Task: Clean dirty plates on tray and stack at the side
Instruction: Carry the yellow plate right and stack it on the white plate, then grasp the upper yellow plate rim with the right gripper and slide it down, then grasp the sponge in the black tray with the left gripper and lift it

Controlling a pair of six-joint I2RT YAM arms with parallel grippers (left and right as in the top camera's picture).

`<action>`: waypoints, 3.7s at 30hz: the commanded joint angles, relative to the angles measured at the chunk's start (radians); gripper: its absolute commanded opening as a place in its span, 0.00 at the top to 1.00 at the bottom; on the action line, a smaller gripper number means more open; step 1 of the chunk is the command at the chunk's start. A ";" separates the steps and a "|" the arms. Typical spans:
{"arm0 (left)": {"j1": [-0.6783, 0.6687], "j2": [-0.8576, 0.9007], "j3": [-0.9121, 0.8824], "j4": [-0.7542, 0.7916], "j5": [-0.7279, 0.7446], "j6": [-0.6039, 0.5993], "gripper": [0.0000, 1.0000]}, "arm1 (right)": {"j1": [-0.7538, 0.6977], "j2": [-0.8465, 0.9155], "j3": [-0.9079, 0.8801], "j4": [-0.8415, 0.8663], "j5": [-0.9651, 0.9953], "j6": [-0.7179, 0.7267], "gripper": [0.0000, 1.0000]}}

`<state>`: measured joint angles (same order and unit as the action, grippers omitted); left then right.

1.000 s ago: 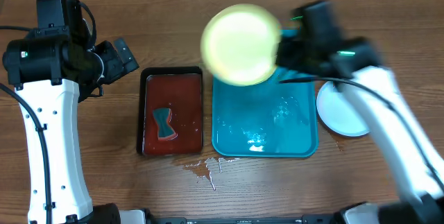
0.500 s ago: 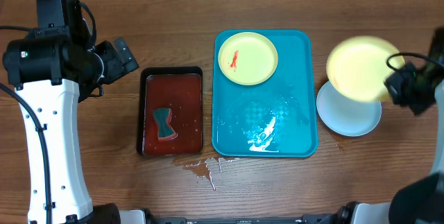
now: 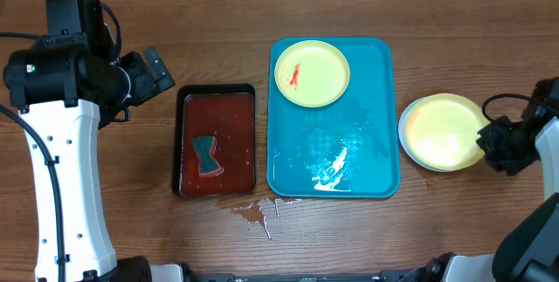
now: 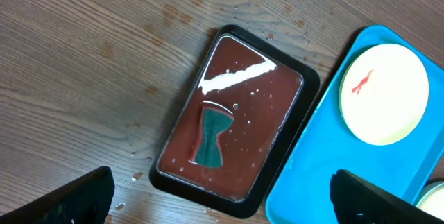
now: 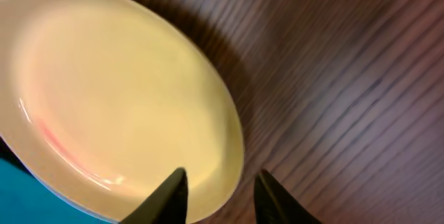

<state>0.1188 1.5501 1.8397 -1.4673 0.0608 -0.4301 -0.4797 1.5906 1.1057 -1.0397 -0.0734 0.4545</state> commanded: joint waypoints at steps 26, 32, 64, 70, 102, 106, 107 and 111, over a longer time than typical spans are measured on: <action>0.005 -0.002 0.015 0.001 0.007 0.008 0.00 | 0.689 0.205 0.236 0.520 -0.006 -0.306 0.42; 0.005 -0.002 0.015 0.001 0.007 0.008 0.00 | 0.709 0.379 0.236 0.649 -0.006 -0.306 0.42; 0.005 -0.002 0.015 0.001 0.007 0.008 0.00 | 0.723 -0.073 0.221 -0.032 0.054 -0.077 0.96; 0.005 -0.002 0.015 0.001 0.007 0.008 0.00 | 0.748 -0.072 -0.026 0.107 0.048 0.048 0.96; -0.224 -0.001 -0.674 0.346 -0.072 -0.039 0.25 | 0.792 -0.311 -0.091 0.164 -0.037 -0.145 0.75; -0.225 0.000 -0.827 0.505 -0.072 -0.065 0.33 | 0.792 -0.311 -0.091 0.159 -0.037 -0.144 0.75; -0.225 0.001 -0.866 0.549 -0.073 -0.065 0.34 | 0.792 -0.311 -0.091 0.159 -0.037 -0.144 0.75; -0.225 0.023 -0.966 0.673 -0.072 -0.065 0.37 | 0.792 -0.311 -0.091 0.163 -0.037 -0.141 0.74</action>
<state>-0.1051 1.5547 0.9302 -0.8394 0.0055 -0.4713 0.3099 1.2839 1.0004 -0.8829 -0.1051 0.3168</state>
